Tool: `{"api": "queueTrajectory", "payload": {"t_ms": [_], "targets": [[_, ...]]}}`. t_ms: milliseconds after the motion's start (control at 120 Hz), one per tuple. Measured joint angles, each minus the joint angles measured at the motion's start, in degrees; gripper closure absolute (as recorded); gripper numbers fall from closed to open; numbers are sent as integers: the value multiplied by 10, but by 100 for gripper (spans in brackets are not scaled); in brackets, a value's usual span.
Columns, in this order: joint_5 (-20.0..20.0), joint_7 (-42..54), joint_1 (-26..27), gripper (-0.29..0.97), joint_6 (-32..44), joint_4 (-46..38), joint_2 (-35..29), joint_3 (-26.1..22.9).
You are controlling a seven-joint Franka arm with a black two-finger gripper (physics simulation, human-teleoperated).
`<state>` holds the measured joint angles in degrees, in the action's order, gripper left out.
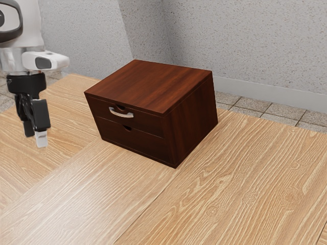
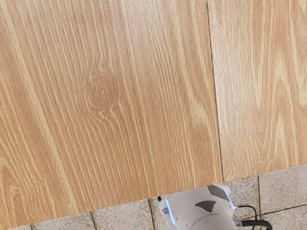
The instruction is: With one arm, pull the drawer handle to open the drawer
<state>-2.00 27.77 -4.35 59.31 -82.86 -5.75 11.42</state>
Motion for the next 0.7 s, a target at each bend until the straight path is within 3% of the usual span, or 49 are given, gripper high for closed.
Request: {"api": "queueTrajectory", "payload": {"t_ms": [142, 208, 267, 350, 483, 592, 700], "targets": [[-4, 71, -5, 0, 62, 31, 43, 0], [-11, 106, 3, 0, 84, 23, 35, 2], [-15, 159, 9, 0, 142, -39, 4, 2], [-21, 244, 3, 0, 286, -191, -60, 4], [-59, 372, 3, 0, 433, -219, -45, 3], [18, 494, -14, 7, 499, -190, -1, 4], [57, 602, -26, 20, 538, -186, 25, 4]]}}
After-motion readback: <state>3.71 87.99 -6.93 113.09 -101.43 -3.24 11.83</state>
